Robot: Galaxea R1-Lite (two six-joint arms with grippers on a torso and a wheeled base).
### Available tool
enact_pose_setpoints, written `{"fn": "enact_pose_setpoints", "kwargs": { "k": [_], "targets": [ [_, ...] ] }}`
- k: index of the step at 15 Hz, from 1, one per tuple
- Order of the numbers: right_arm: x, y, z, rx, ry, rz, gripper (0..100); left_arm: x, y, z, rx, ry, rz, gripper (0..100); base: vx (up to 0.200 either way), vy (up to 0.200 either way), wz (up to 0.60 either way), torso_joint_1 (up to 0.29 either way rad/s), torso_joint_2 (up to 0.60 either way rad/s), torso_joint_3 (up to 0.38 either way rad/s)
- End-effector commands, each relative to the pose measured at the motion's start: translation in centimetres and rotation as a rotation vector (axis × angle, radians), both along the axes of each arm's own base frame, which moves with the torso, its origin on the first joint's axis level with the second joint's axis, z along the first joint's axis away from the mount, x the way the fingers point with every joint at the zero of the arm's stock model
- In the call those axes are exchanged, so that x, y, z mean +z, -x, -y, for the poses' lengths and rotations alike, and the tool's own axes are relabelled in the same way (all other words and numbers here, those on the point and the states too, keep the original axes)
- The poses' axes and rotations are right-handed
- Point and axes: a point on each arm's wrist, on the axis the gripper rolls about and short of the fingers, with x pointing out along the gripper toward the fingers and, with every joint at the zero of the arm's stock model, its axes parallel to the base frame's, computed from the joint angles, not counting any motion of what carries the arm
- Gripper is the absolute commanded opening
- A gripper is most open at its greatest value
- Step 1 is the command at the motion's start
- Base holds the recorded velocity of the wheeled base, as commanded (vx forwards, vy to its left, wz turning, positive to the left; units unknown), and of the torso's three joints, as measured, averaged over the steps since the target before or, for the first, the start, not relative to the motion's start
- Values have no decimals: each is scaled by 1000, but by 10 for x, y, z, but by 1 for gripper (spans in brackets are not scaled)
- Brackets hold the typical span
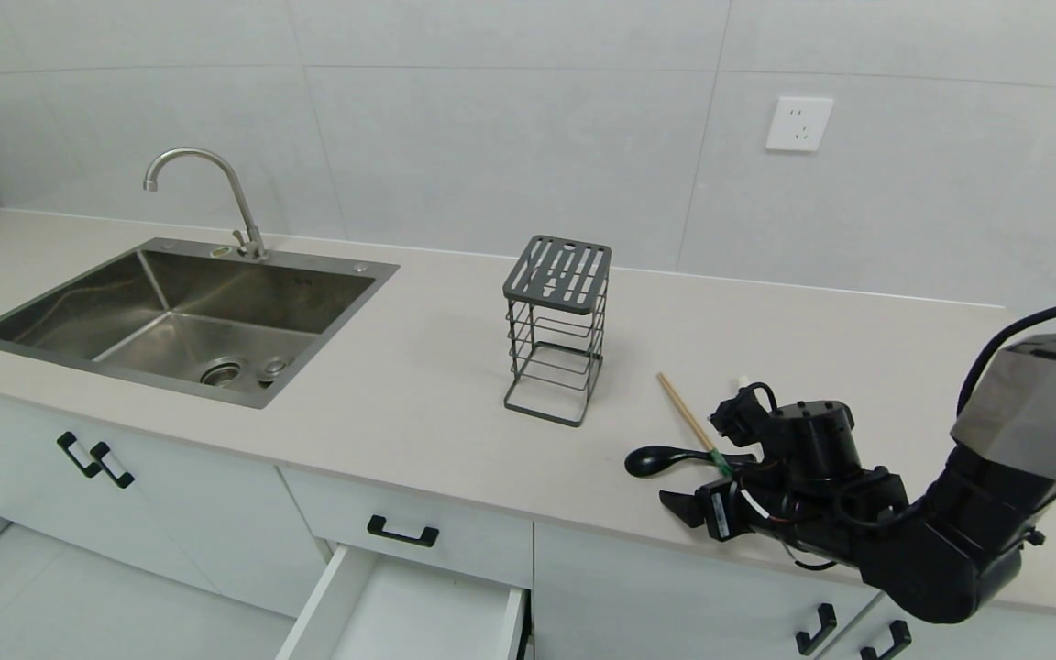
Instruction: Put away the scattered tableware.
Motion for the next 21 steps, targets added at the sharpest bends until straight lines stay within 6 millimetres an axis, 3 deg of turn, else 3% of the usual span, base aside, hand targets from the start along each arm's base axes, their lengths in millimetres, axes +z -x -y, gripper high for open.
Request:
{"fn": "enact_pose_setpoints", "kwargs": {
  "k": [1,2,3,5,9,12,14,18,21],
  "targets": [
    [-2,-1,-1,0,1,-2,100,0,0,0,0,0,-1,100,0,0,0,0,0,0],
    [-2,-1,-1,0,2,-4,100,0,0,0,0,0,-1,100,0,0,0,0,0,0],
    [-2,-2,0,-3,2,0,0,0,0,0,0,0,-1,100,0,0,0,0,0,0],
    [-2,-6,2,-21,2,6,0,0,0,0,0,0,-1,100,0,0,0,0,0,0],
    [-1,-16,26,-111,11,15,0,0,0,0,0,0,-1,100,0,0,0,0,0,0],
    [16,-11,32,-122,-3,55,0,0,0,0,0,0,-1,100,0,0,0,0,0,0],
    [35,2,32,-110,-19,94,0,0,0,0,0,0,-1,100,0,0,0,0,0,0],
    [71,52,38,-68,-50,161,0,0,0,0,0,0,-1,100,0,0,0,0,0,0],
    [85,84,48,-59,-64,197,0,0,0,0,0,0,-1,100,0,0,0,0,0,0]
  ]
}}
